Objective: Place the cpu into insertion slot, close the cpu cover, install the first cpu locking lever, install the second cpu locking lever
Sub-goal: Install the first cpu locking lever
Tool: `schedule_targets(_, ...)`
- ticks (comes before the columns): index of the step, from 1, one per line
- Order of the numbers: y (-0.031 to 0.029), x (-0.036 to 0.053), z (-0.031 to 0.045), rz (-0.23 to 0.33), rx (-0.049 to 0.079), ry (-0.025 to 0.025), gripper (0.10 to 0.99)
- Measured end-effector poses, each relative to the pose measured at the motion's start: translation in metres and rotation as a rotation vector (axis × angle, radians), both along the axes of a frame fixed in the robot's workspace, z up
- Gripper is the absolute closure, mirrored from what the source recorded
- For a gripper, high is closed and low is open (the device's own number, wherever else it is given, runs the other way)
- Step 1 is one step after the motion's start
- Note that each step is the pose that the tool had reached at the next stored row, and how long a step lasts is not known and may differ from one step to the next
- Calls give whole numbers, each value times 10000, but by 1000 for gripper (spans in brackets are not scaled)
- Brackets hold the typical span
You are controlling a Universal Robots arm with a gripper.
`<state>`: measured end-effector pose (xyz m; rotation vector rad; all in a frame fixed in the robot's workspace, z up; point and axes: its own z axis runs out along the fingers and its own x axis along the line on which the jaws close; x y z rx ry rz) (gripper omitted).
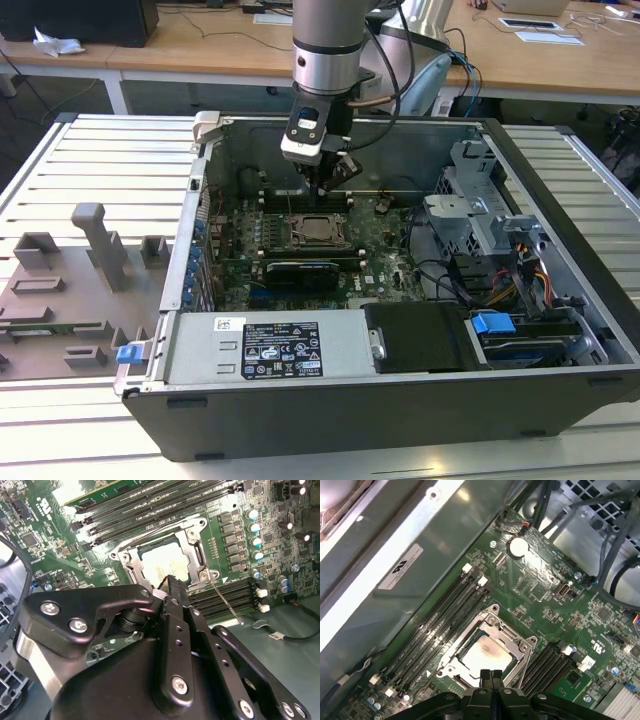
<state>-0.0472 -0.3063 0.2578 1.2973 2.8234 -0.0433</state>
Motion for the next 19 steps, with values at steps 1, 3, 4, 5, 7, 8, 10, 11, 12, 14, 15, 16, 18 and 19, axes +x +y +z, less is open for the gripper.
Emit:
schedule_targets(1, 0, 0, 0, 76, 0, 0, 980)
schedule_targets(3, 0, 0, 0, 298, 0, 0, 980)
schedule_targets(4, 0, 0, 0, 411, 0, 0, 980)
schedule_targets(5, 0, 0, 0, 489, -1, 1, 980)
schedule_targets(7, 0, 0, 0, 779, -1, 1, 980)
schedule_targets(8, 0, 0, 0, 854, 0, 0, 980)
schedule_targets(10, 0, 0, 0, 1029, 0, 0, 980)
schedule_targets(11, 0, 0, 0, 1107, 0, 0, 980)
schedule_targets(12, 0, 0, 0, 1166, 0, 1, 980)
schedule_targets(14, 0, 0, 0, 1384, 0, 1, 980)
schedule_targets(15, 0, 0, 0, 1505, 0, 0, 980)
schedule_targets(16, 0, 0, 0, 1664, 0, 0, 980)
schedule_targets(18, 0, 0, 0, 1865, 0, 0, 980)
schedule_targets(19, 0, 0, 0, 1932, 0, 0, 980)
